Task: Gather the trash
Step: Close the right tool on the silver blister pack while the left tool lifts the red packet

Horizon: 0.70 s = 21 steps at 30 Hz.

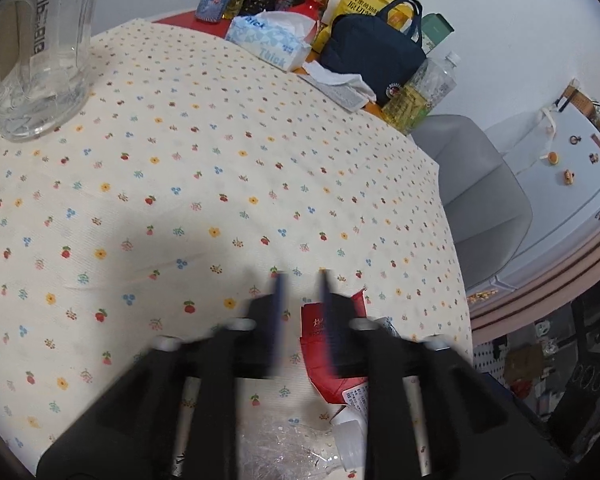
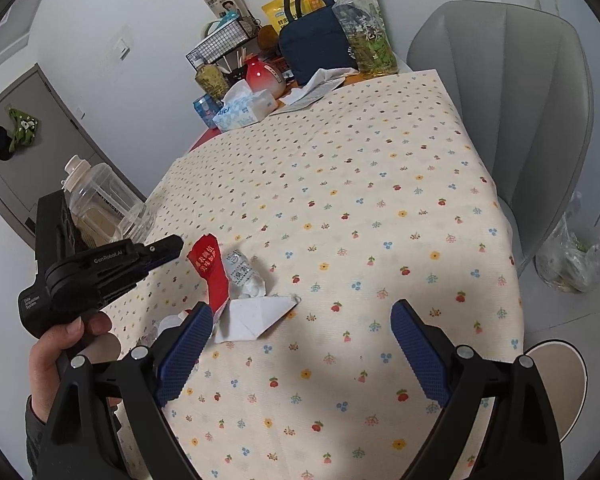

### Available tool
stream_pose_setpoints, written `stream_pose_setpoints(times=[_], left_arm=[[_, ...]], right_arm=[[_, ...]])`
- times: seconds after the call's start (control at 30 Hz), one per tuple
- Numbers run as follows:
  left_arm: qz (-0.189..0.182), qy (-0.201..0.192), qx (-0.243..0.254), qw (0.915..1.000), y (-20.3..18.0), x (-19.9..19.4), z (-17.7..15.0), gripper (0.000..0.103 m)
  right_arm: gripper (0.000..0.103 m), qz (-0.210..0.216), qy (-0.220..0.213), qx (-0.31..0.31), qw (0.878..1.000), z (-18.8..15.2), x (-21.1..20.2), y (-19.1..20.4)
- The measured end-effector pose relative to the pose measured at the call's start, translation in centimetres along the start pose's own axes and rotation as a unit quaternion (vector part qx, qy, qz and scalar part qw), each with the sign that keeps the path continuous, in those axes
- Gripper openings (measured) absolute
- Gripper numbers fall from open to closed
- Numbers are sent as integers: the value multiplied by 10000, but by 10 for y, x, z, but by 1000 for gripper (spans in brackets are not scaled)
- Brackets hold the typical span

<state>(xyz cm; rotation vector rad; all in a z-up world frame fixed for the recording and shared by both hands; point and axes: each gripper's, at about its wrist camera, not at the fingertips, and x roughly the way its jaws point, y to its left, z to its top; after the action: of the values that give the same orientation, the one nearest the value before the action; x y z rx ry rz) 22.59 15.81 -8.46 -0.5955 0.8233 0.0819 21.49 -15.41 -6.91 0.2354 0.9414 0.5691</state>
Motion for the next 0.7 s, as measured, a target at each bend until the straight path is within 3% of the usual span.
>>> stream_pose_setpoints(times=[0.03,0.13,0.27,0.37,0.5,0.6,0.67,0.7], left_arm=[[10,-1,21,10000,-2,2,-1,61],[-33,104,188,9998,-12,10,-5,62],[0,205,58,9998,-16,22,-7,63],[66,204,-3,9998,-21,26,-8,73],[153,185,71,9997,-33,30,-8,73],[199,211,123,9995,-38,33,-10,65],[244,342,136,9990,-38,37,-11,40],[229,360,100,9990,-37,38,-12,40]], right_arm=[[89,-16,-4,22,10000,-1,0,-2],[89,-71,-25,98,9999,-2,-3,-9],[89,-145,-74,181,9997,-1,-10,-20],[89,-186,-114,225,9995,-1,-14,-27],[89,-215,-128,300,9992,-1,-16,-34],[89,-208,-121,336,9991,-2,-16,-37],[89,-204,-117,334,9992,-2,-16,-37],[89,-193,-113,327,9992,-2,-15,-36]])
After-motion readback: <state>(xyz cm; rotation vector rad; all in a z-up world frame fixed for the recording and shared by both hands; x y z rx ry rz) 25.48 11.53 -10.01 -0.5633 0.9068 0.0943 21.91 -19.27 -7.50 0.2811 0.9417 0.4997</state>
